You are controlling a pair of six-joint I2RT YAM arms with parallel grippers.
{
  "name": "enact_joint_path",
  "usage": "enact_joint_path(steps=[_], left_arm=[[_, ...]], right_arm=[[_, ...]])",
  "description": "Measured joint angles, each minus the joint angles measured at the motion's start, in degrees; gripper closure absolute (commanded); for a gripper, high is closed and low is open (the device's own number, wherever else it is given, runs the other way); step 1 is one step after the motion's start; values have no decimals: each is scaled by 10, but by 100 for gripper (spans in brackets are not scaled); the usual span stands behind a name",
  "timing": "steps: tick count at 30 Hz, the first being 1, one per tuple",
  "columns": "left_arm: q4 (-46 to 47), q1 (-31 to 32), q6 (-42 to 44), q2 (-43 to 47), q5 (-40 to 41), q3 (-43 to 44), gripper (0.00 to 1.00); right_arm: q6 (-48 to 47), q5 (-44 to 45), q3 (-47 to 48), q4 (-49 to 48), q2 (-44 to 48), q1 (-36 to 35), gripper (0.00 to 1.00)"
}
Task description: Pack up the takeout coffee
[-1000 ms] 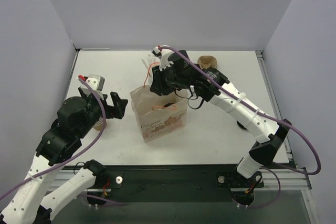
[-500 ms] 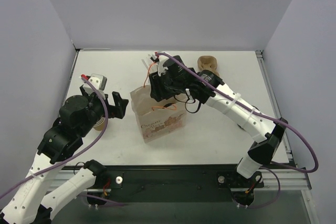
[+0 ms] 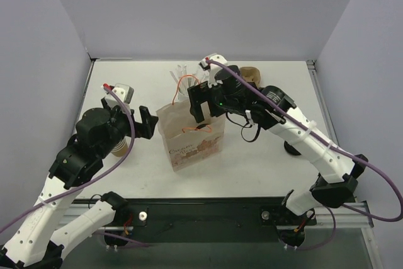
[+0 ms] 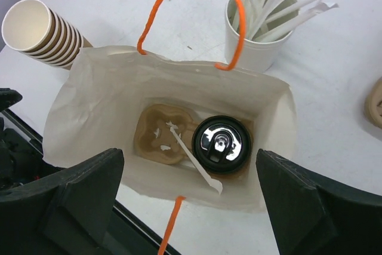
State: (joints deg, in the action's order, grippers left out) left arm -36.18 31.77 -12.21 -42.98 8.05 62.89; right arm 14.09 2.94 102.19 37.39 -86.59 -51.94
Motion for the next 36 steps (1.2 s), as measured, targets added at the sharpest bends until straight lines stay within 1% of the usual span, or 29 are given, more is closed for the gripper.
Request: enact_joint_path(steps=[5, 11, 19, 36], left_arm=[[8, 0, -9, 0, -17, 3, 3], [8, 0, -30, -2, -40, 5, 3], [8, 0, -49, 11, -56, 6, 3], [8, 0, -54, 22, -56, 10, 3]], right_arm=[[14, 19, -2, 16, 43, 2, 0], [63, 40, -24, 30, 78, 2, 0], [113, 60, -62, 44, 93, 2, 0], [131, 78, -71, 49, 102, 3, 0]])
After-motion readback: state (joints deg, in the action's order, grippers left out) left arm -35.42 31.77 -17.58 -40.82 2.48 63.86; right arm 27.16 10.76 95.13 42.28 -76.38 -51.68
